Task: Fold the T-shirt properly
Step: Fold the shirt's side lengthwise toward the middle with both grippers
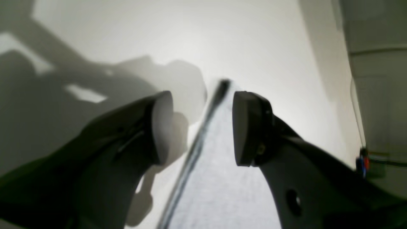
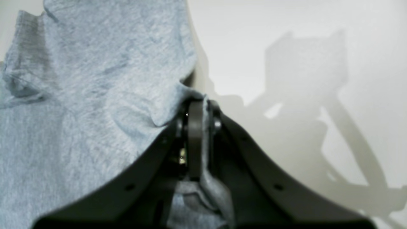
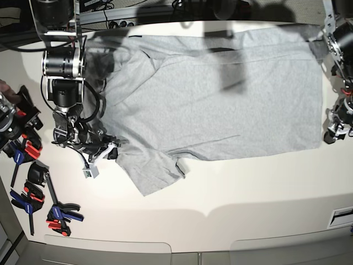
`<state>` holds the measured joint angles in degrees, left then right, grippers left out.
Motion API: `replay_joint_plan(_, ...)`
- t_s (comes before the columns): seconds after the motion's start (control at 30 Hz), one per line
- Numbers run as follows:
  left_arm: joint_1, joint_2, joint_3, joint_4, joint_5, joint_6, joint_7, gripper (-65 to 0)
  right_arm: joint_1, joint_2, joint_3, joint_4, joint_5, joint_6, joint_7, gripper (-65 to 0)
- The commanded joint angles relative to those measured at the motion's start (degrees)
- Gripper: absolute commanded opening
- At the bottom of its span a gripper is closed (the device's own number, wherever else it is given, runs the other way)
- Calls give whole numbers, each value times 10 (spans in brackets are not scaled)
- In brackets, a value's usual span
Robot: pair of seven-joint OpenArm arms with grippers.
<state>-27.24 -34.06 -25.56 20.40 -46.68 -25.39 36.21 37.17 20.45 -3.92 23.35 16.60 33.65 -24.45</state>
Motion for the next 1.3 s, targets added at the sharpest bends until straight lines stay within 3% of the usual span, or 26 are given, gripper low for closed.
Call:
replay_joint_plan(0.0,-14,2,1,3,19,3,20,-364,8,3,-1,1,-16,-4,-25,-650)
replay_joint_plan(0.23,-50,37,1,3,62,2,28,-364,7,3,-1,1,-16,-4,-25,-650)
replay_joint_plan(0.4,-63,38,1,3,61,0,28,-376,7,3,-1,1,-16,-4,-26,-650)
replay_joint_plan(0.5,-64,35,1,3,61,-13,28,-433,7,3,-1,1,-16,-4,-25,-650)
replay_joint_plan(0.73,-64,34,1,3,61,-32,9,-646,8,3,-1,1,-15,-4,-26,-650)
replay_joint_plan(0.8,-64,33,1,3,61,-51,-2,-650,8,5,-1,3,-7,-4,-35,-650)
replay_joint_plan(0.87,-64,32,1,3,61,-73,-4,-650,7,9,-1,12,19,8,-57,-650)
replay_joint_plan(0.97,-61,24,1,3,58,-84,-11,-650,7,24,3,37,87,64,-110,-650)
replay_joint_plan(1.1,-55,9,1,3,46,-119,0,-650,7,51,43,74,193,64,-197,-650)
replay_joint_plan(1.27,-30,-11,1,10,-60,-146,62,-650,7,75,140,92,298,64,-313,-650)
